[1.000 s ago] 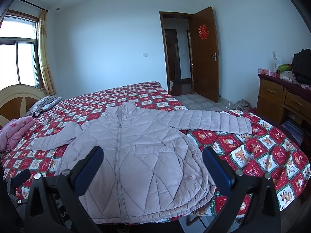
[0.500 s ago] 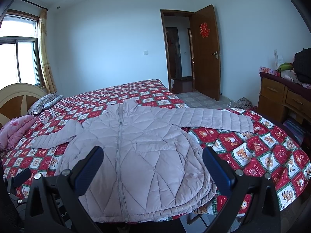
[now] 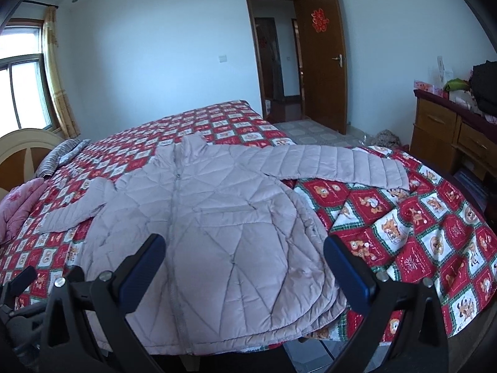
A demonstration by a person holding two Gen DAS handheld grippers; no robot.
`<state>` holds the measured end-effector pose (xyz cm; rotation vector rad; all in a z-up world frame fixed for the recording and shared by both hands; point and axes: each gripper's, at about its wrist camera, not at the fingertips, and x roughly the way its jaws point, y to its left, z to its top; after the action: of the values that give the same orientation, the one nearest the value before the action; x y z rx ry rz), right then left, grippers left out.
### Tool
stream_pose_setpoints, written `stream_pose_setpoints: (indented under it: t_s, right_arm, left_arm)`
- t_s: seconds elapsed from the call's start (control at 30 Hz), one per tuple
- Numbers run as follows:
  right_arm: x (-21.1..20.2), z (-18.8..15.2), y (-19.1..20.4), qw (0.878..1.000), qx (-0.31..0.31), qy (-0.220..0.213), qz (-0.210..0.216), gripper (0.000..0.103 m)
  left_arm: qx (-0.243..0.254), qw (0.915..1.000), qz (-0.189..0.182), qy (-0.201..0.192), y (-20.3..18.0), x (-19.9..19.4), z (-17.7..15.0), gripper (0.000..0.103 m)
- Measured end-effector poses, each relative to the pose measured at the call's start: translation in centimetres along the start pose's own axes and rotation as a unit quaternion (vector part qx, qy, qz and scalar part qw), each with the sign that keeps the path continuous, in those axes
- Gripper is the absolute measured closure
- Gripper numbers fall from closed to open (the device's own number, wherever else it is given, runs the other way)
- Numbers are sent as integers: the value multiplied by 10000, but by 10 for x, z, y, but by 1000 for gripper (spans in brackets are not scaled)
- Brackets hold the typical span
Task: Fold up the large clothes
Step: 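Lower the right tool to the jacket sleeve and close on it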
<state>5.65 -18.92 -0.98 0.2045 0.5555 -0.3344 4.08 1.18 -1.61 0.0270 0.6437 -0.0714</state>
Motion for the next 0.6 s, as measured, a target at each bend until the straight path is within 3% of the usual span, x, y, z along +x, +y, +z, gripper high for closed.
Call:
stream_pose_setpoints:
  t_s: [0.3,0.53,0.6]
  right_arm:
    - [56,31,-14,9974,-160,122,-692,0]
    - [107,62,-55,9922,64,98,-1240,1]
    - [125,69,-80,9918,279,200,-1229,14]
  left_arm:
    - [-58,9997,34,233,14,76,33,1]
    - [-79,9993,315,184,38,144,70,1]
    - [-63,9990,408,185,48,162,78,1]
